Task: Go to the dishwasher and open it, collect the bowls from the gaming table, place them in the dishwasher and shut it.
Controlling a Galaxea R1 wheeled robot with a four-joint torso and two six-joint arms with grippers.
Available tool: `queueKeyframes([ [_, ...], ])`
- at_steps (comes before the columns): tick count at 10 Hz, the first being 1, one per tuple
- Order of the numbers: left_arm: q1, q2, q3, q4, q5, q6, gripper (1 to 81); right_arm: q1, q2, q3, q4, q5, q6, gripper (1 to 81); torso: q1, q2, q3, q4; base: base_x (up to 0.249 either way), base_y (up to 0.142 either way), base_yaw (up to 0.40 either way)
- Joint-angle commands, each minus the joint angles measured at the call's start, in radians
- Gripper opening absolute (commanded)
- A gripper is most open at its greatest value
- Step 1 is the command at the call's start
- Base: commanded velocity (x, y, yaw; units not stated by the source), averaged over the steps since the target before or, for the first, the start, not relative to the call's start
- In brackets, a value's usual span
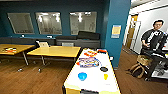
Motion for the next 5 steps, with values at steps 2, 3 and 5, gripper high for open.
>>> queueKeyframes([
  [2, -0.037, -0.004, 0.014, 0.006, 0.041, 0.007, 81.1, 0.045, -0.011, 0.007, 0.000, -0.044, -0.003, 81.1, 0.001, 0.000, 0.000, 0.000, 0.099, 0.000, 0.000],
  [3, -0.038, -0.004, 0.014, 0.006, 0.041, 0.007, 81.1, 0.045, -0.011, 0.007, 0.000, -0.044, -0.003, 81.1, 0.000, 0.000, 0.000, 0.000, 0.099, 0.000, 0.000],
  [5, -0.038, -0.002, 0.014, 0.005, 0.041, 0.007, 81.1, 0.047, -0.011, 0.007, 0.000, -0.044, -0.003, 81.1, 0.000, 0.000, 0.000, 0.000, 0.096, 0.000, 0.000],
])
